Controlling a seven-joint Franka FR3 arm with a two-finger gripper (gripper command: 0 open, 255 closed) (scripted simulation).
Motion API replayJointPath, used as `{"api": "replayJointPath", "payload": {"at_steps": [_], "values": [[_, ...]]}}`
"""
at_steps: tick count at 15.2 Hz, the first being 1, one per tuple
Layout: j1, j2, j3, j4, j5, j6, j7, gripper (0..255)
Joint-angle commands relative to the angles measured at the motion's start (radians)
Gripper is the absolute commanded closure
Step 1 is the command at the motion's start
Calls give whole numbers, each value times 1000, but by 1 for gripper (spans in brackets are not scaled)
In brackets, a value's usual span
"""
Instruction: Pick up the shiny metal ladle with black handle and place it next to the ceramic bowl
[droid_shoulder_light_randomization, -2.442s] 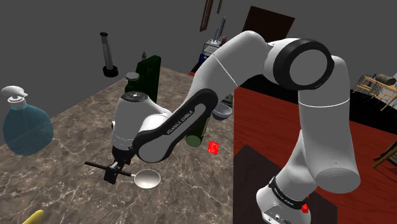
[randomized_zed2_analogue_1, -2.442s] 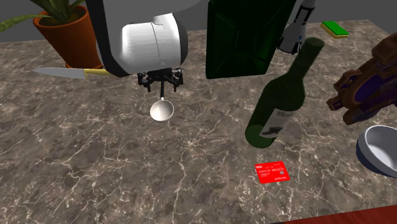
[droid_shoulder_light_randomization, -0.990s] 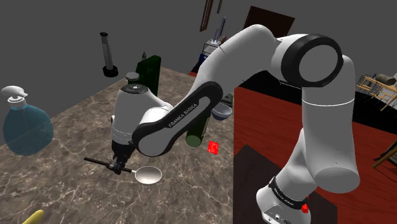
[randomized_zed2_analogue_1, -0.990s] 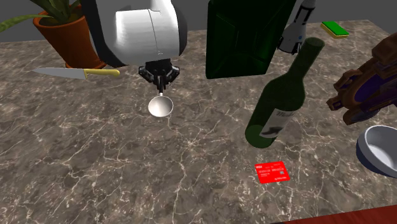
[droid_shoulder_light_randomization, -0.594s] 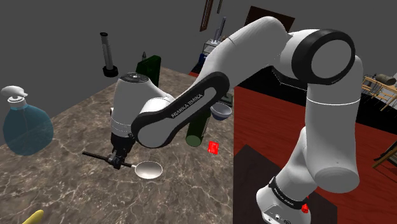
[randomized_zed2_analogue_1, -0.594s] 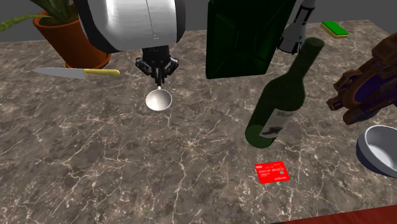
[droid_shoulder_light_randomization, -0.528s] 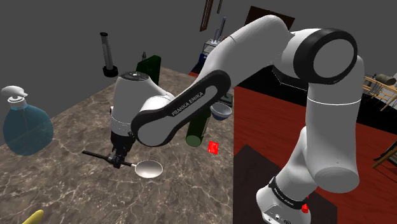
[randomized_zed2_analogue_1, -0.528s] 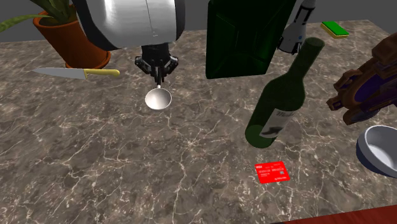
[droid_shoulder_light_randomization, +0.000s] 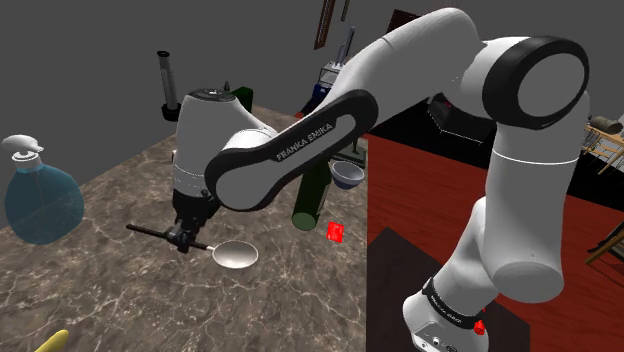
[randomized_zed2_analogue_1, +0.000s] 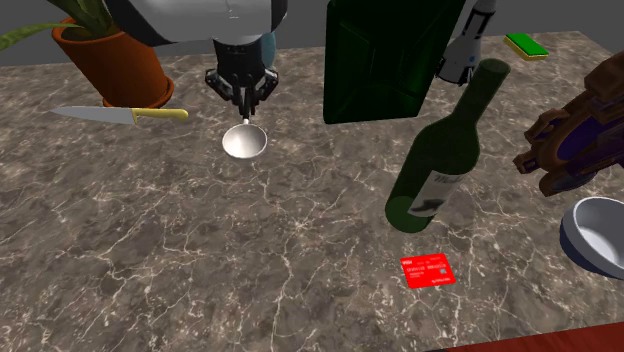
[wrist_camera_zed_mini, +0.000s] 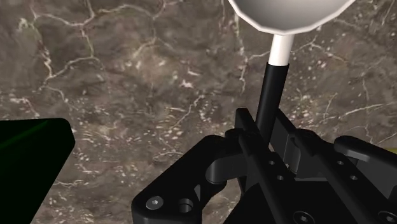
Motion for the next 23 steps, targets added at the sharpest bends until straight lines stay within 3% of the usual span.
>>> {"api": "replayJointPath", "payload": {"at_steps": [1,7,15,23], "values": [[-4,-19,5,6,8,-24,-4,255],[-12,-65,15,26,28,-88,-13,255],[-160,-167,-12,-108,115,-62,-235,255],[-290,-217,-66,-166,178,-71,-457,255]]}}
